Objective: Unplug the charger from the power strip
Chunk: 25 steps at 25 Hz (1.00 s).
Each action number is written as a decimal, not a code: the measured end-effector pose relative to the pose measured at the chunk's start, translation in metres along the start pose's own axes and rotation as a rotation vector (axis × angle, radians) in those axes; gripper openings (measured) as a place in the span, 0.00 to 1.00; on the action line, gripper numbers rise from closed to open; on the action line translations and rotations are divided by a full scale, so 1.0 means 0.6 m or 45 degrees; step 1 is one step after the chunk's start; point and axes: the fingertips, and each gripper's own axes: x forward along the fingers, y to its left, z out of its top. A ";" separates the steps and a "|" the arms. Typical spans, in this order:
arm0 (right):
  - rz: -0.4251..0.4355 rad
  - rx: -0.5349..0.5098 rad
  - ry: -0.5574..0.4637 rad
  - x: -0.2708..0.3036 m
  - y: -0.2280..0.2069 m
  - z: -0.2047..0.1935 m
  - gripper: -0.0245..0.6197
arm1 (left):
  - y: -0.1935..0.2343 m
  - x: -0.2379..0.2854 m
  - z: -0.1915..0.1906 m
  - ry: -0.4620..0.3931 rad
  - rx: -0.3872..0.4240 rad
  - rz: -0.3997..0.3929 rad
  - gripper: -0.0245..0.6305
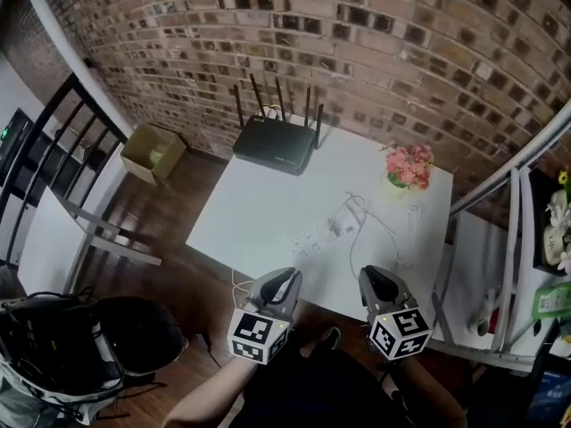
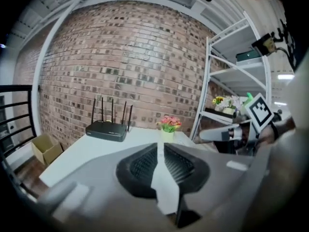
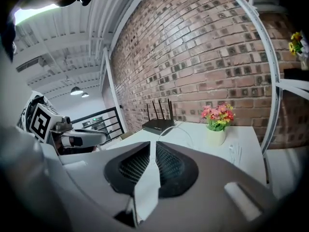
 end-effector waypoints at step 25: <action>-0.165 -0.390 0.512 0.301 -0.048 -0.142 0.33 | 0.097 0.222 -0.176 0.385 0.230 -0.086 0.11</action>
